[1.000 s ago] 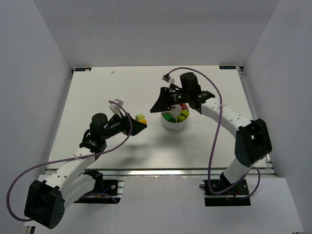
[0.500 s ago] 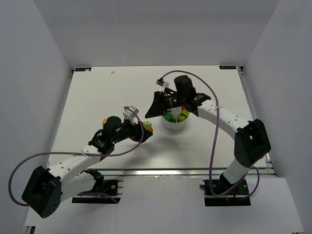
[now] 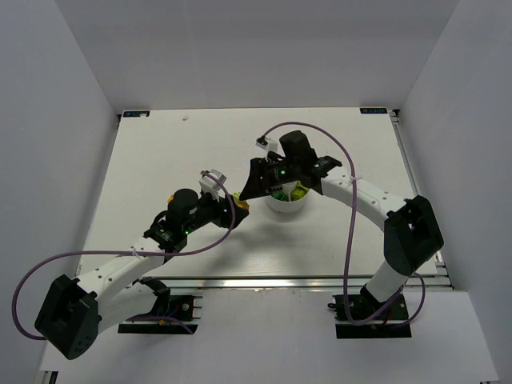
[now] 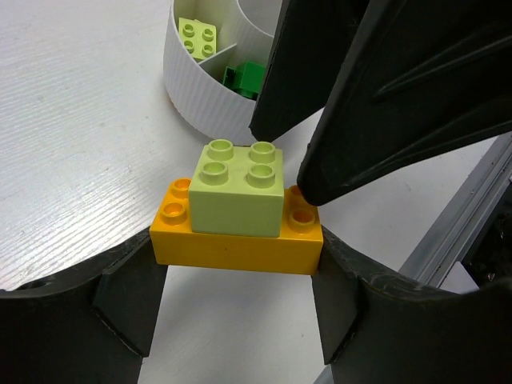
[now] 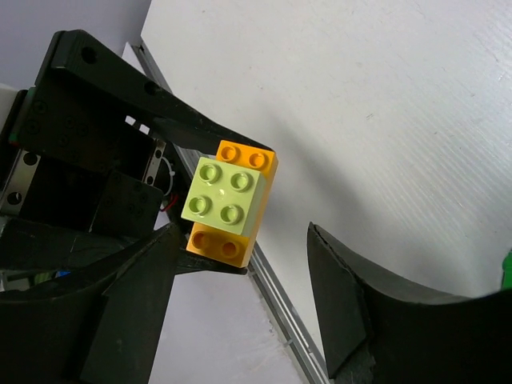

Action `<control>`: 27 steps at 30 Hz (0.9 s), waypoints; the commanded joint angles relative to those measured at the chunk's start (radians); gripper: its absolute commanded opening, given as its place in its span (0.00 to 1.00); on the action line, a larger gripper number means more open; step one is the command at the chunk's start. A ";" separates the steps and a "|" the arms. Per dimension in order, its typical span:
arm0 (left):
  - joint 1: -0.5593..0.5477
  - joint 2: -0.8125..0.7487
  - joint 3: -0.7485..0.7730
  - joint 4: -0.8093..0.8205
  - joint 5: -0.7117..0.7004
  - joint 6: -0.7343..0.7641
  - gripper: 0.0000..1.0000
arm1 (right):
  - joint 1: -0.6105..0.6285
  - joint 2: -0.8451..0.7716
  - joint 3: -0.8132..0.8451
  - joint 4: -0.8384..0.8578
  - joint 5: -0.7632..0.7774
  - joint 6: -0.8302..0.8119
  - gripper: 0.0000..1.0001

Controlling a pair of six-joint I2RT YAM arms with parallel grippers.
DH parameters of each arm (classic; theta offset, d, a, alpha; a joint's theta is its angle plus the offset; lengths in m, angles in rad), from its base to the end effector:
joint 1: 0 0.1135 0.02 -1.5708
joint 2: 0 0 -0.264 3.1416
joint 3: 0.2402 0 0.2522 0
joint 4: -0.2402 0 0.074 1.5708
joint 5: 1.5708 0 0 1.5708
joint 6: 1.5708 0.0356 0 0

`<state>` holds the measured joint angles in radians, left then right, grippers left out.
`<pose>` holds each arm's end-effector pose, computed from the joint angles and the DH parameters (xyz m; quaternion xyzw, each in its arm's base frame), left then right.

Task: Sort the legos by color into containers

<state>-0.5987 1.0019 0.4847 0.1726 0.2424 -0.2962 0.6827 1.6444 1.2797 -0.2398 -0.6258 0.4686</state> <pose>0.1790 -0.1325 0.2303 0.1911 0.7921 -0.3363 0.4722 0.2772 0.2523 0.2870 -0.2322 0.8224 0.4693 0.2224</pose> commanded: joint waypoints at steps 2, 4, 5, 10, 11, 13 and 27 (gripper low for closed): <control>-0.006 -0.022 0.028 0.008 -0.011 0.005 0.24 | 0.023 -0.009 0.026 0.016 0.018 -0.007 0.69; -0.006 -0.022 0.026 0.013 -0.011 0.000 0.24 | 0.029 -0.005 0.033 0.023 0.017 -0.001 0.68; -0.006 -0.022 0.026 0.013 -0.011 0.000 0.24 | 0.037 -0.003 0.036 0.027 0.017 0.001 0.68; -0.006 -0.025 0.026 0.011 -0.012 0.000 0.24 | 0.058 0.003 0.050 0.031 0.018 0.005 0.67; -0.006 -0.025 0.026 0.011 -0.012 -0.001 0.24 | 0.058 0.005 0.050 0.031 0.024 0.007 0.66; -0.006 -0.025 0.025 0.013 -0.012 -0.004 0.24 | 0.060 0.006 0.050 0.033 0.034 0.011 0.64; -0.006 -0.026 0.025 0.015 -0.006 -0.008 0.24 | 0.060 0.031 0.061 0.068 0.046 0.045 0.42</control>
<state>-0.5987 1.0000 0.4850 0.1692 0.2306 -0.3027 0.7364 1.6730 1.2957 -0.2108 -0.5900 0.5087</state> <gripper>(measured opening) 0.754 0.448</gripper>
